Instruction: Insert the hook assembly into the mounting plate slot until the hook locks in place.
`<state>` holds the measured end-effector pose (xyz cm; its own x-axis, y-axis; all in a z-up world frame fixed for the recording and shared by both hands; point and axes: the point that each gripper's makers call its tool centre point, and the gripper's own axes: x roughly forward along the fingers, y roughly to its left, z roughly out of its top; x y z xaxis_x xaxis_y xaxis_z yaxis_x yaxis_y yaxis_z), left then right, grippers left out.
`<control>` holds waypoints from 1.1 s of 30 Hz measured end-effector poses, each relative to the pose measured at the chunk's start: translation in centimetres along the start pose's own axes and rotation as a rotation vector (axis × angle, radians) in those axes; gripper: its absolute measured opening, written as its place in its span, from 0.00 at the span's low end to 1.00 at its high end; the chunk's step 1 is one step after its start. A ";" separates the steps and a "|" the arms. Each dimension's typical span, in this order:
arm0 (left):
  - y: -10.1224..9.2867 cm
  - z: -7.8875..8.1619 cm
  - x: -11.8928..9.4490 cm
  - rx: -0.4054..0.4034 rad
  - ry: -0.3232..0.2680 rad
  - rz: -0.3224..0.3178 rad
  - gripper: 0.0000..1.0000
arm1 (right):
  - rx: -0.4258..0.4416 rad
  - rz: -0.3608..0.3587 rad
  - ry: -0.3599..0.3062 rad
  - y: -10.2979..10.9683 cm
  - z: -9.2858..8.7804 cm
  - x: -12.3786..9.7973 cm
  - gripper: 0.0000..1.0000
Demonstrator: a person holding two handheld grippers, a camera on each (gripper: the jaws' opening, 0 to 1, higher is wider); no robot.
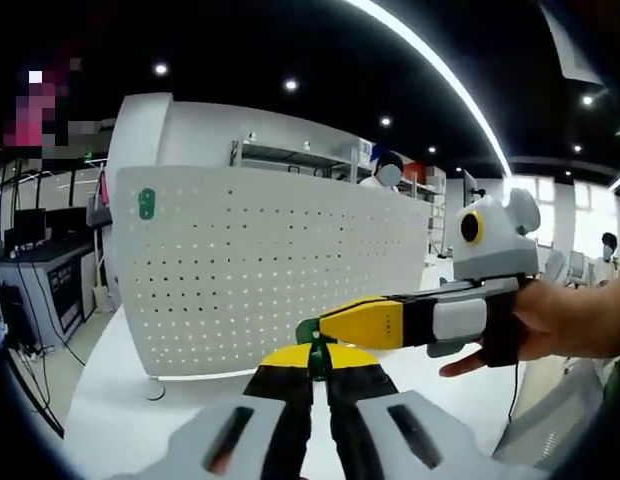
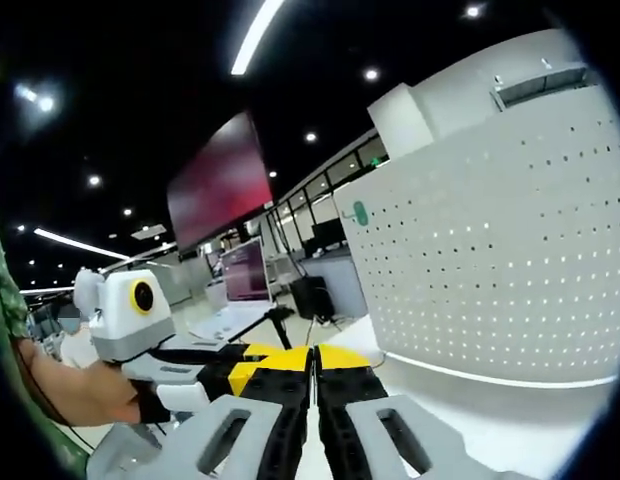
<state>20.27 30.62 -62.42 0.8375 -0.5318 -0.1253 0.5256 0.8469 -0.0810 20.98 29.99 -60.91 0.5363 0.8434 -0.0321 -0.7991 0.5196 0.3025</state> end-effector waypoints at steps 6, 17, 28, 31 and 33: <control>0.0 0.0 0.0 0.010 0.000 -0.001 0.04 | 0.030 -0.010 -0.010 -0.4 0.4 -0.2 0.04; 0.2 -0.1 0.0 0.016 0.005 0.002 0.03 | -0.039 -0.026 0.022 -0.7 0.0 -0.8 0.13; 0.1 -0.1 0.1 0.017 0.004 0.003 0.03 | -0.149 -0.086 0.046 -2.0 1.0 -2.5 0.22; 0.1 0.0 0.1 0.019 0.003 0.002 0.03 | -0.177 -0.109 0.052 -2.5 1.3 -3.2 0.26; 0.2 0.0 0.1 0.019 0.004 0.003 0.03 | -0.189 -0.117 0.052 -2.7 1.5 -3.7 0.28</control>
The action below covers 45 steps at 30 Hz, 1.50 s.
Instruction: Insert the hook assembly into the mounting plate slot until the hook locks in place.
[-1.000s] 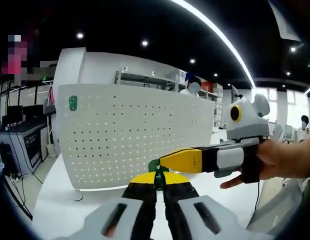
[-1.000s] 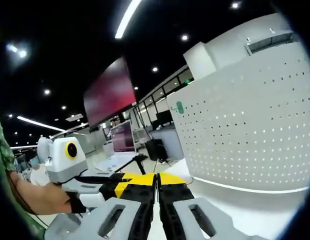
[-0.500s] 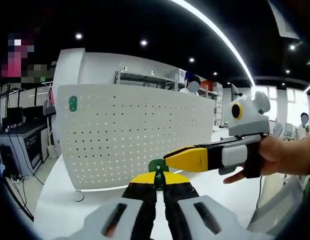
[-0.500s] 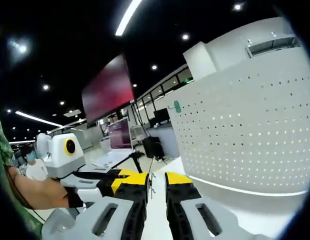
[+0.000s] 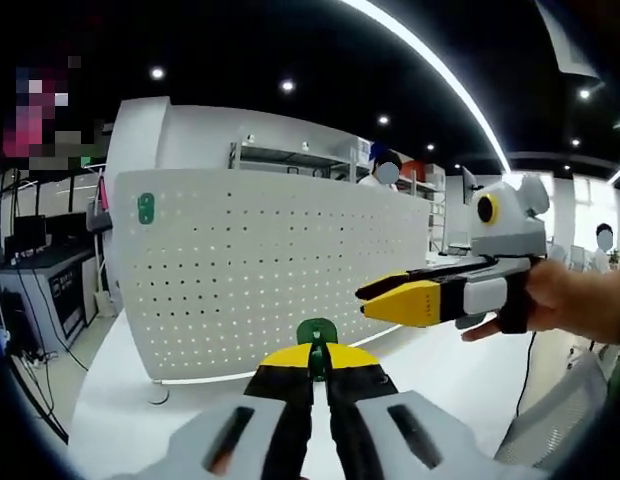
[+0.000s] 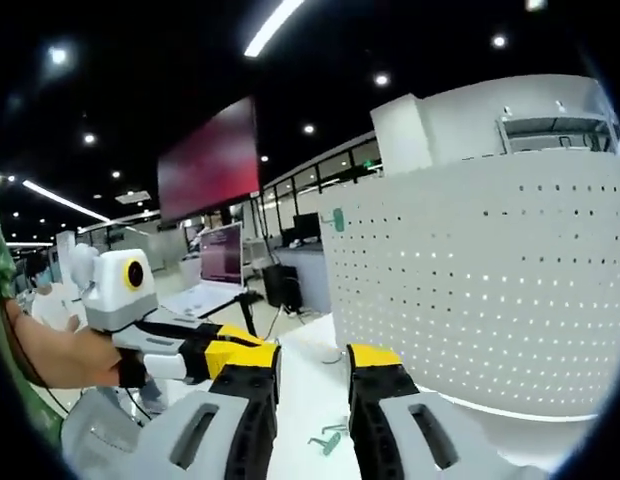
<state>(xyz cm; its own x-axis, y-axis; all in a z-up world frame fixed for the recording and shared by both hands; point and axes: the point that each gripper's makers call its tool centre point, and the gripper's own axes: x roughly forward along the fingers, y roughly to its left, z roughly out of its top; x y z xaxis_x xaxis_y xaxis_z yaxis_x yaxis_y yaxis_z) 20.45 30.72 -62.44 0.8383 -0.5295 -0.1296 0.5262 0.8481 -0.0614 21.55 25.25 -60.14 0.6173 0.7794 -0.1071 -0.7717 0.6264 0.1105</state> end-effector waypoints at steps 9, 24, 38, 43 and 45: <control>0.3 0.1 0.1 -0.001 0.000 0.005 0.03 | -0.008 -0.044 -0.011 -1.4 0.6 -1.9 0.48; 0.5 0.4 0.5 -0.006 -0.006 0.009 0.03 | -0.035 -0.144 -0.007 -3.2 0.9 -3.8 0.92; 2.2 2.2 0.9 0.003 -0.048 0.055 0.03 | -0.085 -0.223 -0.022 -4.2 2.0 -6.8 1.00; 3.3 4.5 1.4 0.017 -0.105 0.092 0.03 | -0.083 -0.233 -0.029 -4.4 2.2 -7.4 1.00; 3.8 5.6 1.6 0.024 -0.129 0.107 0.03 | -0.078 -0.240 -0.030 -4.6 2.1 -7.6 1.00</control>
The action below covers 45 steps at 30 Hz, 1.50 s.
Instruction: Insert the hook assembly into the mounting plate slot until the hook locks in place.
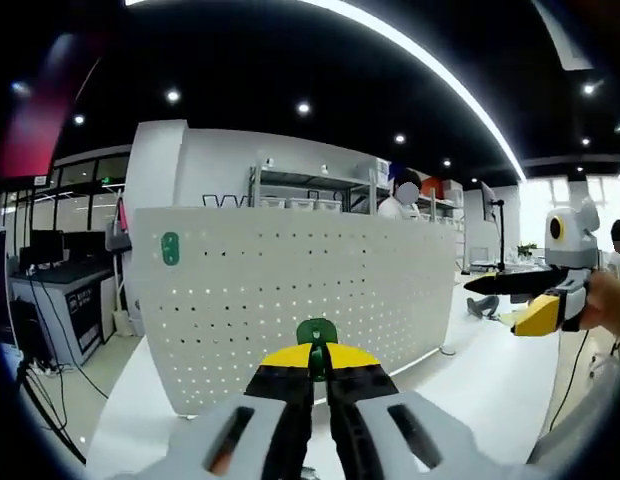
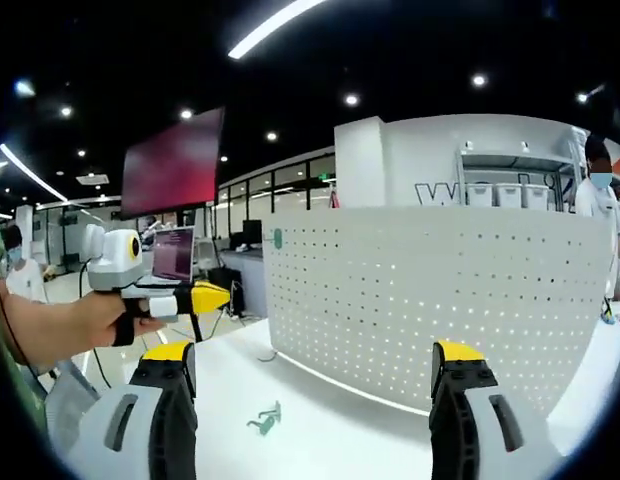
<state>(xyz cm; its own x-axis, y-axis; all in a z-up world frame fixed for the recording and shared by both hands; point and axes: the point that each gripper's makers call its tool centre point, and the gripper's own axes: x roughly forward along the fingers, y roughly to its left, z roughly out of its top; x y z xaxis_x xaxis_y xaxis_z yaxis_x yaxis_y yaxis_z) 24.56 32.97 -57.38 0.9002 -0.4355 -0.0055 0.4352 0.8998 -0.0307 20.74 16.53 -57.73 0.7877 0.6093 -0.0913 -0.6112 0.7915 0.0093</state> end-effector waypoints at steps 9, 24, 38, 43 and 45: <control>3.2 4.4 2.0 0.042 -0.097 0.076 0.03 | 0.010 -0.005 0.001 -0.5 -0.2 -0.3 1.00; 6.6 7.6 4.9 0.084 -0.169 0.147 0.03 | 0.019 -0.015 0.014 -1.8 -0.7 0.2 1.00; 10.0 9.3 8.4 0.138 -0.222 0.221 0.03 | 0.034 -0.039 0.044 -3.2 -1.8 0.3 0.99; 10.8 9.8 9.7 0.168 -0.234 0.246 0.03 | 0.039 -0.045 0.049 -3.6 -2.0 0.6 0.98; 11.1 9.8 10.0 0.173 -0.237 0.258 0.03 | 0.043 -0.050 0.050 -3.9 -2.2 0.7 0.98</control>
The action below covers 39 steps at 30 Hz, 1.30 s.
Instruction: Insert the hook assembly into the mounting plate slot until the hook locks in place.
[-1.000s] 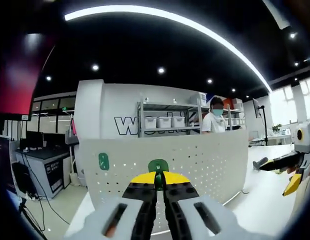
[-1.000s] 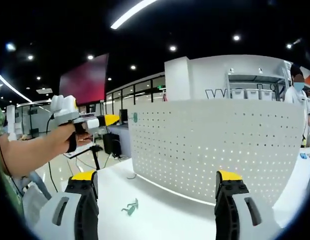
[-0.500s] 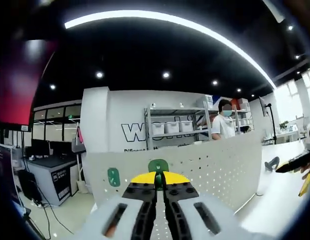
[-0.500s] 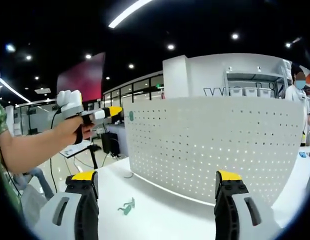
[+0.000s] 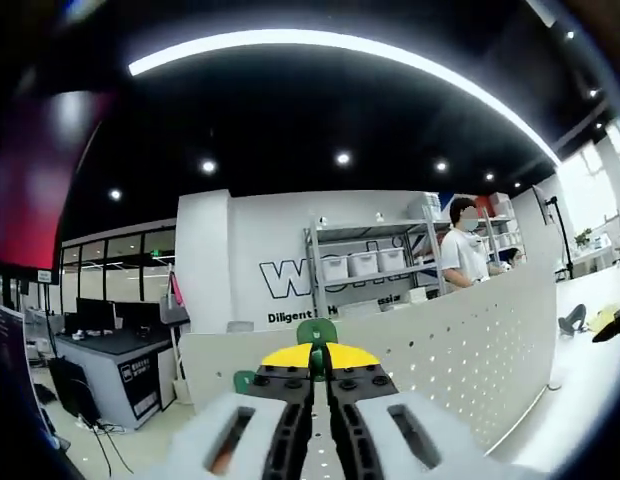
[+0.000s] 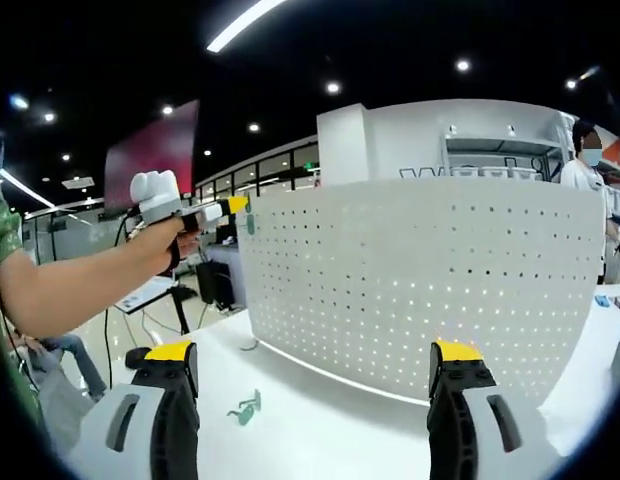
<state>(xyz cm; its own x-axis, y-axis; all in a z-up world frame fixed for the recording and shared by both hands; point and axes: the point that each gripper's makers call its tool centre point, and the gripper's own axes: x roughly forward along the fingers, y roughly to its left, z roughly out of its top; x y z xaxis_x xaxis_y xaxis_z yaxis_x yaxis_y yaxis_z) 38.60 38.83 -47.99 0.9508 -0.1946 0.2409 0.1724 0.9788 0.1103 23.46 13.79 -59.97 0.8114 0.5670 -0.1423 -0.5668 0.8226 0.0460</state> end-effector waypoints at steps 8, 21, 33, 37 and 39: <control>0.3 -1.3 1.2 0.006 0.005 0.033 0.03 | 0.007 -0.009 0.014 -0.4 -0.4 0.2 0.98; 0.5 -2.6 2.2 0.009 -0.006 0.053 0.02 | 0.015 -0.022 0.026 -0.9 -0.8 0.1 0.97; 1.1 -3.6 2.3 -0.004 0.005 0.069 0.02 | 0.016 -0.024 0.030 -1.1 -0.8 0.2 0.96; 1.0 -4.0 2.3 -0.013 0.008 0.071 0.02 | 0.018 -0.028 0.031 -1.2 -0.8 0.1 0.96; 1.0 -4.1 2.3 -0.008 0.009 0.071 0.02 | 0.018 -0.031 0.031 -1.3 -0.8 0.0 0.96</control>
<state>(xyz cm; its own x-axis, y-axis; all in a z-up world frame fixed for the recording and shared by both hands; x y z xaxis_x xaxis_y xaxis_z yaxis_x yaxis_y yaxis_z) 42.02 39.57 -51.25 0.9631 -0.1245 0.2388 0.1068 0.9906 0.0856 24.10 12.65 -60.83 0.8235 0.5398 -0.1745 -0.5385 0.8406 0.0586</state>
